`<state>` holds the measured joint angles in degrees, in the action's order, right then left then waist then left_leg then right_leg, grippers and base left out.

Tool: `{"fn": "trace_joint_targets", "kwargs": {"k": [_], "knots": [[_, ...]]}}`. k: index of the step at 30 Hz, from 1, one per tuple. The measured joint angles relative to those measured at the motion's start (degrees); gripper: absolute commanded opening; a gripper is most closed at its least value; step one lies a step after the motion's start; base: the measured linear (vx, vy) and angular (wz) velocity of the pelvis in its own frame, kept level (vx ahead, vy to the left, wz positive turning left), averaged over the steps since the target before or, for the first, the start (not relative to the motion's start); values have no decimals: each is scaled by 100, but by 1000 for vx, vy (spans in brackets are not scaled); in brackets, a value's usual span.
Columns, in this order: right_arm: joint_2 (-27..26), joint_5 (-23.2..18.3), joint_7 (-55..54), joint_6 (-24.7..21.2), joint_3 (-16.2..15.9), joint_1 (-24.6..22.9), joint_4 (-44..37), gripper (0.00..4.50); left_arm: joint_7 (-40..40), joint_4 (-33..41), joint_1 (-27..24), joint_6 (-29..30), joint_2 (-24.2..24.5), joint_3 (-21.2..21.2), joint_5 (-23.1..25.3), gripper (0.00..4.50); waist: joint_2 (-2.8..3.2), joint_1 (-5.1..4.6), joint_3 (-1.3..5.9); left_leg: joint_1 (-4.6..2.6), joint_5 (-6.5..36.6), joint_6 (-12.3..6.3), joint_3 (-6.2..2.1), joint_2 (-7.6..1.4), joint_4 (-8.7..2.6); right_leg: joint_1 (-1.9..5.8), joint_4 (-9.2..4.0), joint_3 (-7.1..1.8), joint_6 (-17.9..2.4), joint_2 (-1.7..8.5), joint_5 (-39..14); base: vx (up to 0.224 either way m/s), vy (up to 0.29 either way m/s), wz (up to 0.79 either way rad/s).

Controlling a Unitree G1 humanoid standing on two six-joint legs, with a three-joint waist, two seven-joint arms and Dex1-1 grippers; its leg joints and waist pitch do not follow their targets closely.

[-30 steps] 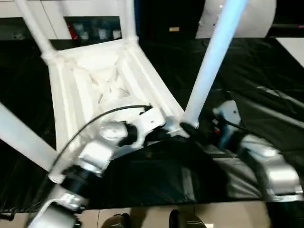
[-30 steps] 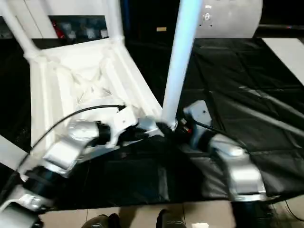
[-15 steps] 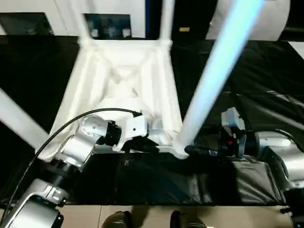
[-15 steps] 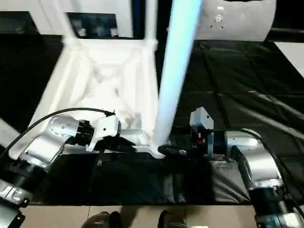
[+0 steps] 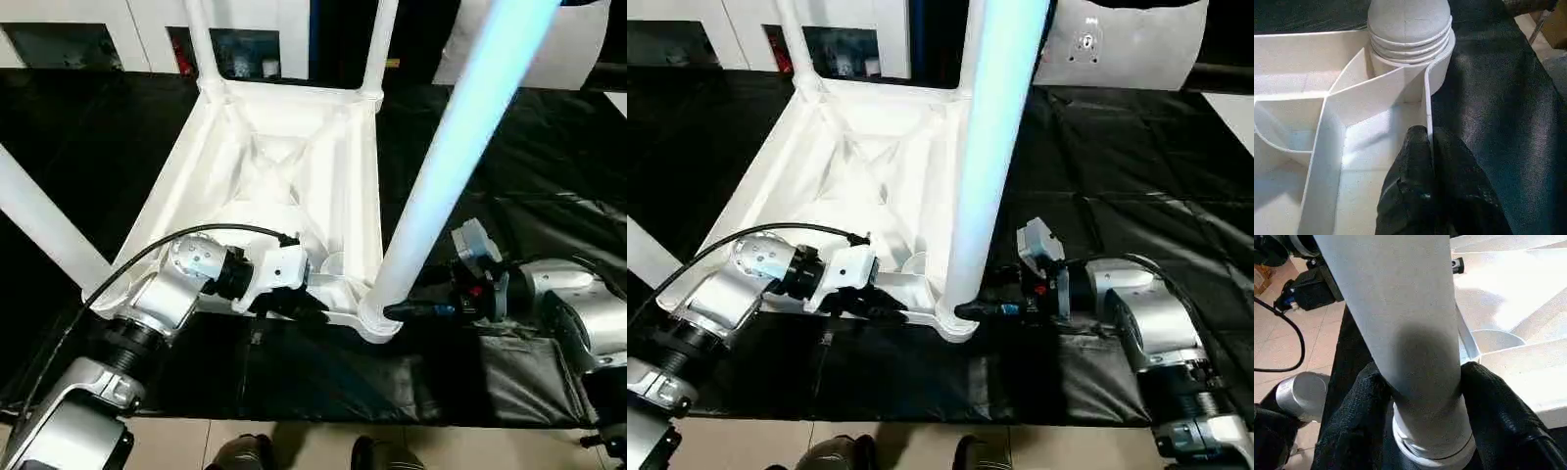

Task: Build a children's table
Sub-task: Rotate leg to tighten

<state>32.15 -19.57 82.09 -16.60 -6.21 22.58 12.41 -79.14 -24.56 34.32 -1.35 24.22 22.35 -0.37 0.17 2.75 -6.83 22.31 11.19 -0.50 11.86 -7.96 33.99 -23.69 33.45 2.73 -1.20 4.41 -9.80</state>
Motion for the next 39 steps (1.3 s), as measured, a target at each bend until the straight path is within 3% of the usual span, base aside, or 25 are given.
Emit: {"fn": "trace_joint_targets", "kwargs": {"k": [14, 19, 24, 28, 32, 35, 37, 39], "knots": [[-18, -5, -64, 66, -34, -36, -30, 193, 2, -57, 1, -65, -7, -4, 3, 0, -3, 14, 3, -5, 0, 0, 1, -5, 15, 0, 25, 1, 0, 0, 0, 0, 0, 0], [-299, -13, -805, -163, 158, -503, -545, 193, 317, 291, -166, 617, -90, -130, 10, 0, -5, 2, 9, -35, -3, 10, 5, -7, 27, 12, 56, -7, 0, 0, -1, 0, 0, 0], [-1016, 382, -2435, -320, 406, -955, -1117, 190, 1214, 803, -510, 1470, -337, -378, 251, 0, -14, -217, 11, -113, 0, 57, 0, -8, 26, 69, 27, -10, 97, 1, -63, -22, 6, -4], [-1698, 821, -3882, -648, 594, -1034, -1403, 188, 2090, 933, -568, 2028, -854, -481, 465, 0, -10, -433, 9, -111, 0, 57, -31, -5, 22, 82, -71, 27, 111, 2, -83, -41, 28, -10], [-2811, 1293, -5659, -939, 760, -939, -1501, 188, 3036, 920, -535, 2435, -1400, -582, 717, 0, 23, -627, -4, -92, 1, 57, -97, -2, 19, 93, -177, 136, 114, 30, -134, 0, 0, 0], [-3320, 1372, -6497, -937, 880, -810, -1422, 257, 3474, 909, -480, 2609, -1685, -579, 886, 0, 53, -721, -25, -76, 3, 56, -127, 10, 14, 104, -244, 213, 113, 64, -135, 0, 0, 0], [-3435, 1329, -6623, -896, 929, -750, -1390, 262, 3553, 909, -445, 2619, -1718, -568, 911, 0, 75, -737, -41, -58, 3, 55, -131, 14, 14, 97, -258, 265, 113, 96, -135, 0, 0, 0], [-3392, 1242, -6555, -872, 943, -747, -1399, 294, 3530, 925, -412, 2561, -1650, -505, 919, 0, 82, -724, -45, -33, 3, 55, -132, 17, 14, 77, -258, 262, 111, 98, -133, 0, 0, 0]]}}
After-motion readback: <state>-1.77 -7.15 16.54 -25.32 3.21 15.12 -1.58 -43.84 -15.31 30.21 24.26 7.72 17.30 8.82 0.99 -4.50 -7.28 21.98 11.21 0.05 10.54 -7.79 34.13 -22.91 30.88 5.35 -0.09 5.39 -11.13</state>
